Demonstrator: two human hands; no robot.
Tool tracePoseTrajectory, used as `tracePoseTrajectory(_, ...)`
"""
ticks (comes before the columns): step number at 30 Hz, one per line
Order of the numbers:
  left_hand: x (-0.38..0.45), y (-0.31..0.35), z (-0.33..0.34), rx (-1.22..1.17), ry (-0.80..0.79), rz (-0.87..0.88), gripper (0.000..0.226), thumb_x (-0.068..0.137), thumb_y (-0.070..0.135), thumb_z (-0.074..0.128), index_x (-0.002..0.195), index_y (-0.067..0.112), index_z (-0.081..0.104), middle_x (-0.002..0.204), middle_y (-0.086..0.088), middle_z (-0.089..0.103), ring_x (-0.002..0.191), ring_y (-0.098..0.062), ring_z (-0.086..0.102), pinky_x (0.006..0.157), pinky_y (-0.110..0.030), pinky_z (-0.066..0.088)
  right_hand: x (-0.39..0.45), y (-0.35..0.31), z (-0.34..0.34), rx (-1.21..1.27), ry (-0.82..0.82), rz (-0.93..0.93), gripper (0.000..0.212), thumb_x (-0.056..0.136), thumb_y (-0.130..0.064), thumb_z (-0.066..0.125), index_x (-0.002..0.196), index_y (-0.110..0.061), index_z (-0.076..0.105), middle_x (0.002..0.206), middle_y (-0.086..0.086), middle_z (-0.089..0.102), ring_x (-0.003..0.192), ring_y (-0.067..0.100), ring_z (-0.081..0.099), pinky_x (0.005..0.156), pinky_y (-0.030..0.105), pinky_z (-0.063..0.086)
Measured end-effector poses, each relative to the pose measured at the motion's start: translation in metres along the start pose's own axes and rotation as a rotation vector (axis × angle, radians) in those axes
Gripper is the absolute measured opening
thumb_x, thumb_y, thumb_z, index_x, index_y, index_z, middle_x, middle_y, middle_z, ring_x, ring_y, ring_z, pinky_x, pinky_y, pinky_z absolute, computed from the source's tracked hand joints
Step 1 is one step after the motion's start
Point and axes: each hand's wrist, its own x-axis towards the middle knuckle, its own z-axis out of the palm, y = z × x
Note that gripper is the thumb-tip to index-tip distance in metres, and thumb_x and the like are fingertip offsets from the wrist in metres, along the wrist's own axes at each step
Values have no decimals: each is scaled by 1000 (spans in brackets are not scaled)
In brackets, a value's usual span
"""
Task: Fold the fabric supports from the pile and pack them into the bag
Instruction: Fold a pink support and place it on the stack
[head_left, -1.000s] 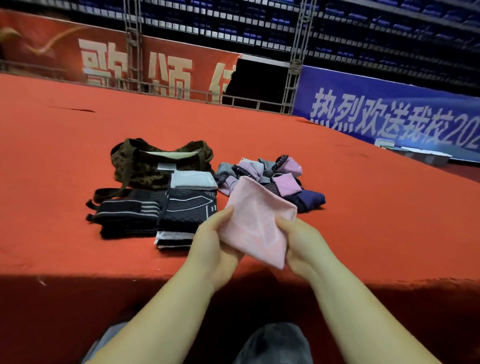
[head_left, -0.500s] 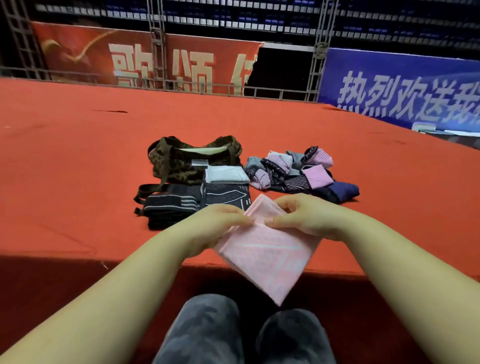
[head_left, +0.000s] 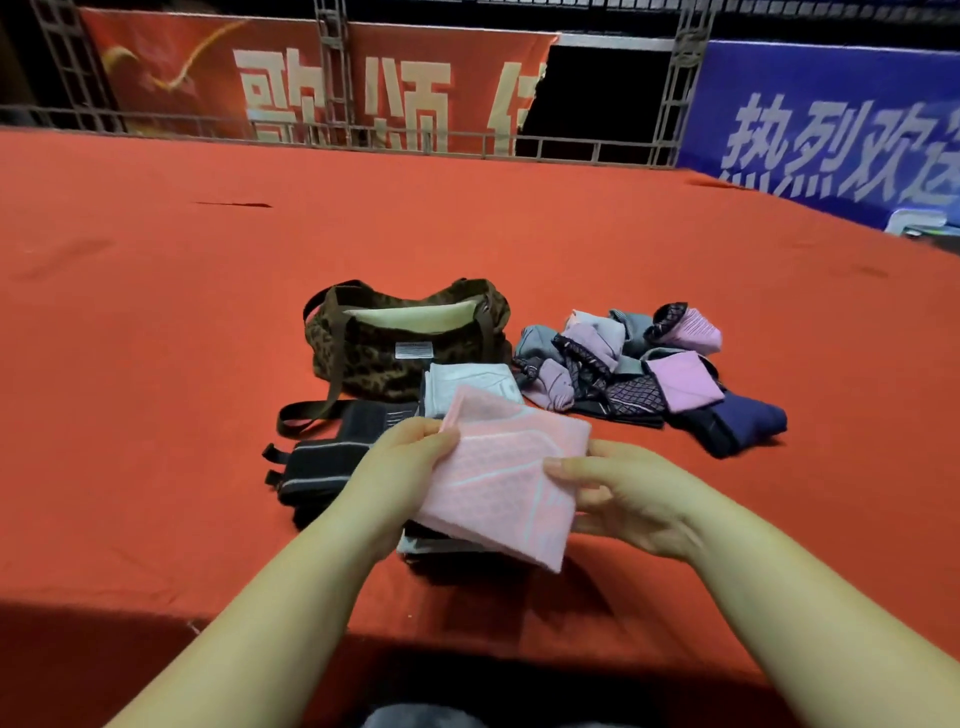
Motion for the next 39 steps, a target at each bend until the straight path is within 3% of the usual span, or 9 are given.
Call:
tracePoseTrajectory(6,58,13,-3,123,77,-30,21,94,18,53,77,16,63,75,3,66,66,-9,56,60,-25,41,63,-25,2,-244,255,-158,8,89,-13,59,96,-14,64,96,6,72,84,20,67,84,37,53)
tracePoseTrajectory(10,107,11,-8,408,165,32,15,87,24,62,73,18,62,70,6,61,64,-12,52,60,-27,37,109,-48,-5,-612,457,-291,25,85,-23,64,108,-15,59,82,-8,60,86,17,60,72,25,45)
tracePoseTrajectory(14,142,10,-9,572,226,39,16,85,27,63,76,13,65,74,2,64,69,-16,54,60,-28,37,151,-53,-11,-781,513,-352,31,86,-28,63,114,-17,56,72,-18,44,84,11,48,60,24,25)
tracePoseTrajectory(23,171,-11,-14,760,221,66,15,83,28,66,72,21,57,62,9,55,61,-3,48,50,-14,29,181,-39,-17,-929,493,-354,42,85,-31,63,122,-20,47,73,-16,42,83,15,50,61,26,24)
tracePoseTrajectory(26,167,-16,-17,792,224,65,15,82,30,68,87,22,56,73,9,58,72,-7,54,57,-21,34,179,-32,-15,-967,486,-340,45,85,-34,62,125,-23,45,82,-12,47,87,16,51,64,27,27)
tracePoseTrajectory(28,163,-17,-19,880,202,156,35,82,28,68,113,22,54,101,4,59,96,-18,56,76,-29,40,175,-27,-15,-1064,505,-426,46,86,-35,59,128,-23,46,104,-2,52,102,21,52,77,29,38)
tracePoseTrajectory(32,162,3,-23,1205,-128,588,49,88,35,39,124,9,59,132,-11,55,123,-29,51,102,-38,40,172,-29,-20,-1345,287,-633,55,86,-46,38,134,-21,51,138,4,48,129,27,42,107,45,33)
tracePoseTrajectory(35,162,16,-23,1357,-474,297,54,100,46,29,142,14,39,155,-1,26,145,-16,16,114,-27,15,171,-31,-26,-1483,63,-421,63,92,-56,24,149,-29,23,159,-5,7,146,15,2,118,40,8)
tracePoseTrajectory(39,166,9,-22,1520,-599,174,70,98,52,26,152,16,0,160,-1,-9,146,-15,-9,119,-32,-1,169,-30,-28,-1527,-15,-276,58,99,-50,27,150,-32,6,158,-8,-11,146,14,-9,119,40,1)
